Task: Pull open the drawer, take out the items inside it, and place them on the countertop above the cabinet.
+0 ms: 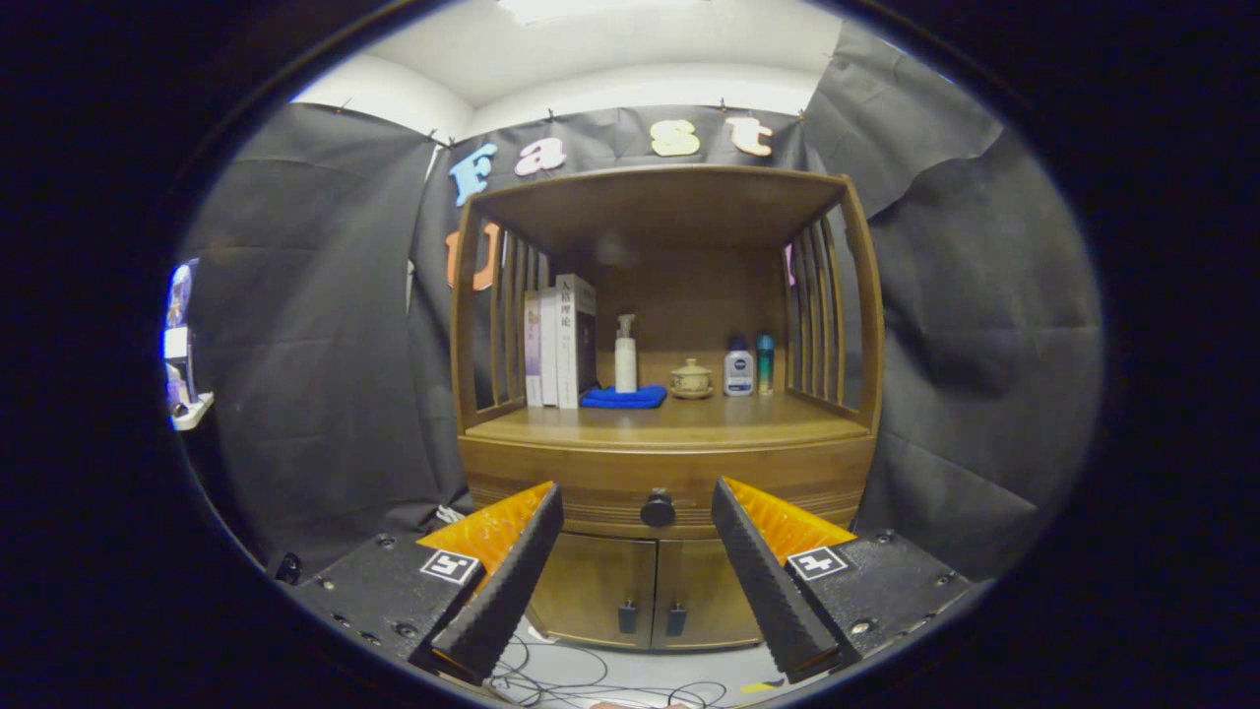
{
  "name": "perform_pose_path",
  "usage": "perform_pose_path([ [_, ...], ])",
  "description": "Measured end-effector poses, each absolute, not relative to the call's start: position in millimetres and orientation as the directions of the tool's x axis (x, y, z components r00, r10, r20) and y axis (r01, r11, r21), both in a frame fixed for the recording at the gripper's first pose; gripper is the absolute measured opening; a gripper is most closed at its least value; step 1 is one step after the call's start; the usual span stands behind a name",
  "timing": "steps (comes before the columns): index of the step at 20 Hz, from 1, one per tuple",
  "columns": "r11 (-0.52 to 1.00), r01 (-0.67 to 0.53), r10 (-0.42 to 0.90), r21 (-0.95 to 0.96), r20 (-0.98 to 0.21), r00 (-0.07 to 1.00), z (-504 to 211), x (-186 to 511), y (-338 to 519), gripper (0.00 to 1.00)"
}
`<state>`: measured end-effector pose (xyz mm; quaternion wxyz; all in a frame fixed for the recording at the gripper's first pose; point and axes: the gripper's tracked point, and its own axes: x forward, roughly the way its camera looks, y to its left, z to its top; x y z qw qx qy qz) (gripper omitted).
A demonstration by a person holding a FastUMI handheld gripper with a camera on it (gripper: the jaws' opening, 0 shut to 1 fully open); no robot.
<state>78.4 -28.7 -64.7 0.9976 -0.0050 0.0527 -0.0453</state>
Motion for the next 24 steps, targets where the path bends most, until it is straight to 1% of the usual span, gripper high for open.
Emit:
perform_pose_path([
  [4,0.994,0.106,-0.109,-0.03,-0.165,0.98,-94.4,122.3,-41.4,0.99],
  [7,0.994,0.111,-0.112,-0.017,-0.21,0.971,-119.2,154.8,-46.7,0.97],
  [9,0.991,0.13,-0.13,-0.015,-0.233,0.964,-132.3,175.3,-53.8,0.93],
  [10,0.989,0.148,-0.149,-0.021,-0.24,0.959,-138.4,186.0,-59.3,0.88],
  [11,0.986,0.162,-0.165,-0.032,-0.258,0.952,-146.6,195.7,-64.4,0.86],
  [14,0.986,0.164,-0.167,-0.033,-0.285,0.944,-162.8,219.6,-68.6,0.75],
  [15,0.986,0.166,-0.166,-0.027,-0.29,0.942,-165.3,225.2,-69.3,0.75],
  [18,0.979,0.206,-0.196,0.003,-0.302,0.933,-173.7,240.8,-76.9,0.69],
  [19,0.978,0.206,-0.188,0.028,-0.308,0.933,-176.0,243.0,-76.4,0.67],
  [20,0.976,0.213,-0.188,0.052,-0.305,0.934,-179.3,245.3,-73.7,0.59],
  [22,0.973,0.226,-0.204,0.044,-0.286,0.936,-180.0,247.3,-77.2,0.51],
  [24,0.973,0.227,-0.209,0.034,-0.277,0.938,-178.5,245.7,-78.1,0.47],
])
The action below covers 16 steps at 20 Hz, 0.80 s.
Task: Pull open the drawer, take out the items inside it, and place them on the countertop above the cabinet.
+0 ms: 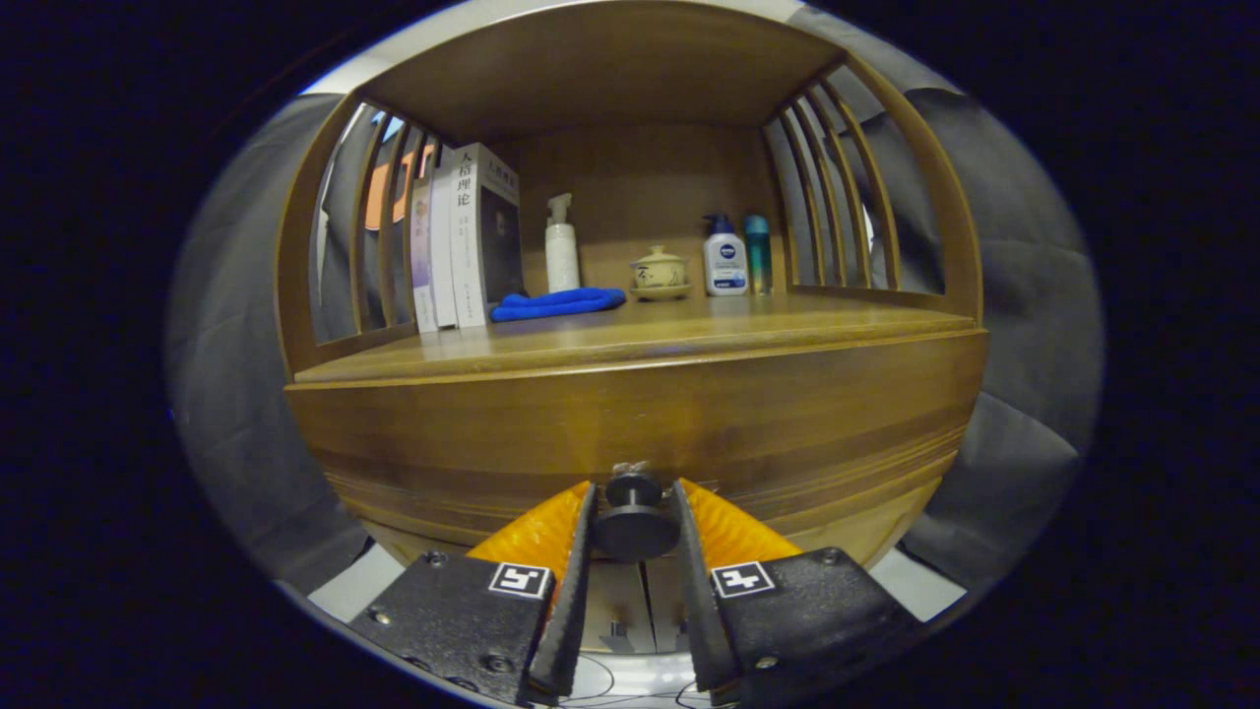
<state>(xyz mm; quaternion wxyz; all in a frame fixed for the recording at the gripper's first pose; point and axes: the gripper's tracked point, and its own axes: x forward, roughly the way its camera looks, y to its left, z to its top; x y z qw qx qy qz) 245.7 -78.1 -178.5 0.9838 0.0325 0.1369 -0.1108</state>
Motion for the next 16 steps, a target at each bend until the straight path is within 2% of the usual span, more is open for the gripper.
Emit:
perform_pose_path([
  [6,0.972,0.234,-0.213,0.028,-0.324,0.922,-180.6,237.1,-77.7,0.37],
  [16,0.977,0.211,-0.202,-0.008,-0.333,0.921,-183.1,138.2,-61.7,0.36],
])
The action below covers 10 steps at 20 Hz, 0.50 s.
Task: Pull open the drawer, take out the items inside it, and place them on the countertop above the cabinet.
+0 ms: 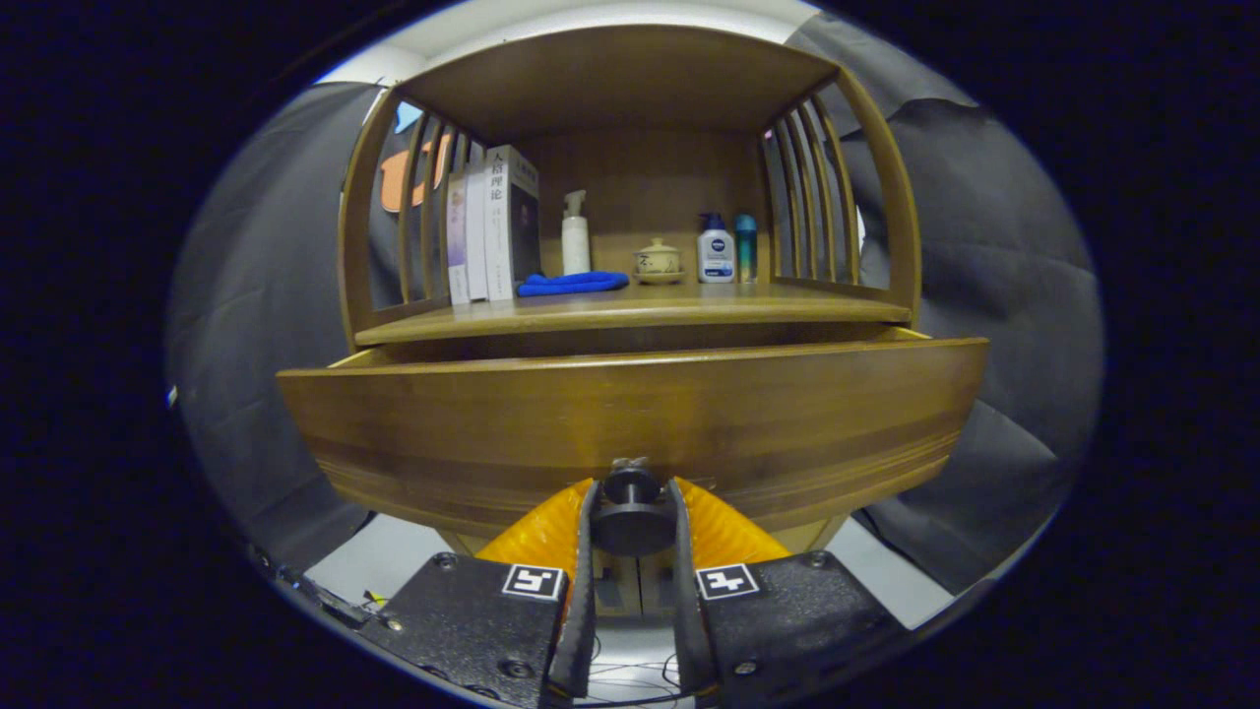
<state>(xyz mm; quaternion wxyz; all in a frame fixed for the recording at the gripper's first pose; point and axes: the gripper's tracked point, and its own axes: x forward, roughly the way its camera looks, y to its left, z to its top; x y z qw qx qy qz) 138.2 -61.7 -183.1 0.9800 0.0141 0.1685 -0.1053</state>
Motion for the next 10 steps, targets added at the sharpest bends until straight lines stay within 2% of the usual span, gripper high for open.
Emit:
perform_pose_path([
  [10,0.987,0.16,-0.153,-0.011,-0.356,0.922,-194.8,59.6,-42.9,0.36],
])
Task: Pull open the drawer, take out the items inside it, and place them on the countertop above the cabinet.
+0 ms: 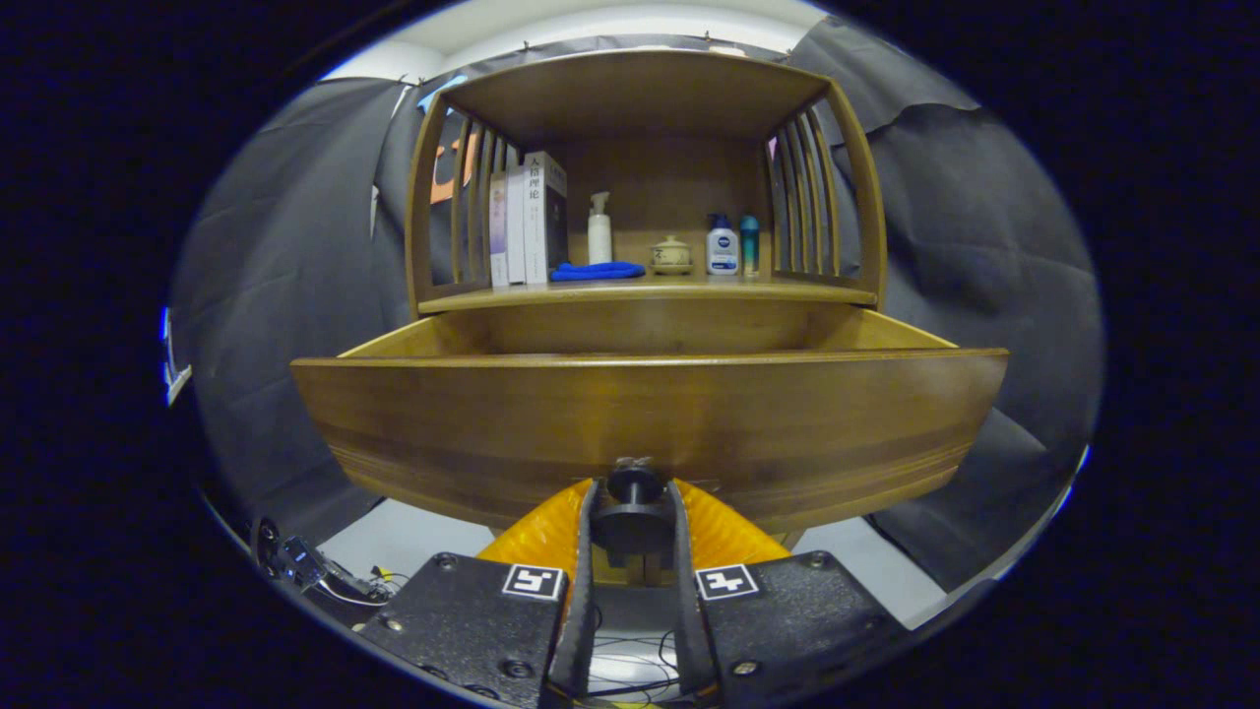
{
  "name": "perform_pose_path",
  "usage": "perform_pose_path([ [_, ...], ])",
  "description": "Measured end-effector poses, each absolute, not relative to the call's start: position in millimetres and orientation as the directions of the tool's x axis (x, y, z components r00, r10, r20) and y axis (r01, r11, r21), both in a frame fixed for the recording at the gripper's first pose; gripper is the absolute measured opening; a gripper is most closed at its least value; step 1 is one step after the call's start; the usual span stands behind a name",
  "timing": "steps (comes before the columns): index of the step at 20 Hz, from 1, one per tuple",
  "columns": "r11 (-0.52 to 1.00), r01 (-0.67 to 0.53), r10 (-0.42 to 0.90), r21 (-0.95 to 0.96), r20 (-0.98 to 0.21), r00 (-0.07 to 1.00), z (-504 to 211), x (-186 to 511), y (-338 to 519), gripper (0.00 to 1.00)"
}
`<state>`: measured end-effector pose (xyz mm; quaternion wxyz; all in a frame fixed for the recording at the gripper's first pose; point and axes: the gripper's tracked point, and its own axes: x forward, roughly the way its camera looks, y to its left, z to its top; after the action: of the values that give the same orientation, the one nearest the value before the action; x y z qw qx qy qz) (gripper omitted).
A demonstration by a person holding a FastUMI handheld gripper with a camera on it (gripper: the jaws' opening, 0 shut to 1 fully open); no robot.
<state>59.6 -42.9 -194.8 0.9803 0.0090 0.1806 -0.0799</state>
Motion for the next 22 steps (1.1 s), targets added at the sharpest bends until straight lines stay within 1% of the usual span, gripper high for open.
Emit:
perform_pose_path([
  [7,0.989,0.146,-0.136,-0.005,-0.385,0.913,-199.5,30.9,-36.9,0.36],
  [9,0.989,0.146,-0.127,0.015,-0.421,0.898,-201.1,31.8,-36.3,0.36],
  [10,0.989,0.147,-0.124,0.017,-0.443,0.888,-201.2,29.6,-36.0,0.42],
  [12,0.991,0.133,-0.106,0.03,-0.44,0.891,-182.2,25.3,-34.6,0.54],
  [16,0.999,0.04,-0.023,0.033,-0.413,0.91,-130.6,17.5,-18.1,0.78],
  [19,0.999,0.003,0.014,0.039,-0.425,0.905,-97.0,23.2,-15.5,0.96],
  [21,0.998,-0.007,0.033,0.06,-0.457,0.889,-85.5,33.9,-16.1,0.97],
  [22,0.997,-0.009,0.044,0.073,-0.491,0.87,-84.1,40.8,-17.3,0.98],
])
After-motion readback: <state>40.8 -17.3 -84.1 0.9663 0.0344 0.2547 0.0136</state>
